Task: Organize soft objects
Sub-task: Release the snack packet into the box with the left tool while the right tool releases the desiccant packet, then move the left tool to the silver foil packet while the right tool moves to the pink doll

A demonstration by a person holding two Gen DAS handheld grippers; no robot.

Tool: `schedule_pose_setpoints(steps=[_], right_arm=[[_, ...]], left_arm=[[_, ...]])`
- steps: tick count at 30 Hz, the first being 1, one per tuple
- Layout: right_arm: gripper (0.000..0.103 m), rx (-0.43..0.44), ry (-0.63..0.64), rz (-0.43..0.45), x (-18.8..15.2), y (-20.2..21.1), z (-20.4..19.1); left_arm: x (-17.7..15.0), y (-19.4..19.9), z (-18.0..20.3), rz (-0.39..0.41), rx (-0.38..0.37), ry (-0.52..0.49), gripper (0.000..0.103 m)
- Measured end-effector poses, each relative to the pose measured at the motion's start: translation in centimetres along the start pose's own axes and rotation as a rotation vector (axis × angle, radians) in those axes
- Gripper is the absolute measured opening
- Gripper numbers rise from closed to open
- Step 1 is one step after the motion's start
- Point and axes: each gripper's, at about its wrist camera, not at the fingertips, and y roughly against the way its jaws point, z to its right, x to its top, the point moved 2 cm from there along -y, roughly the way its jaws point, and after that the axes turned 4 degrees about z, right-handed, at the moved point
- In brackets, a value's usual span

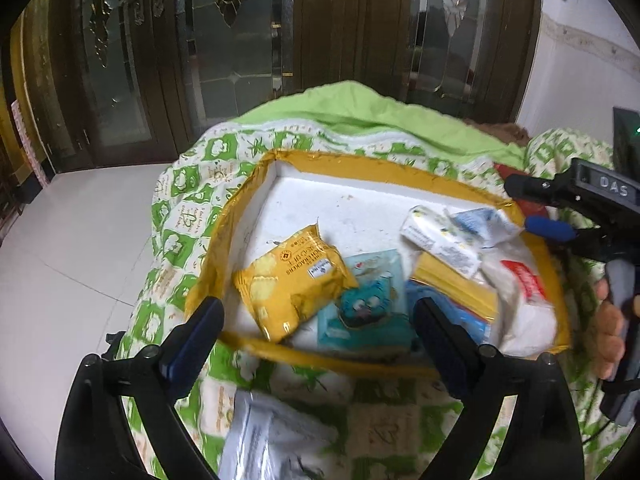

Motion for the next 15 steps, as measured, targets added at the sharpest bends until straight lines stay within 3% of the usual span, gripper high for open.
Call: schedule_pose_setpoints(steps=[10, 15], right_arm=[[0.087, 0.099, -0.082, -0.012, -2.1, 3.0, -0.1], [0.089, 0.122, -0.131, -0.034, -3.8, 4.2, 0.3]], left_arm=[[-3.8, 5.7, -0.9, 0.064, -0.011, 0.101, 0.099], [-5.9, 7.9, -1.8, 0.079, 0.021, 0.138, 0.101]])
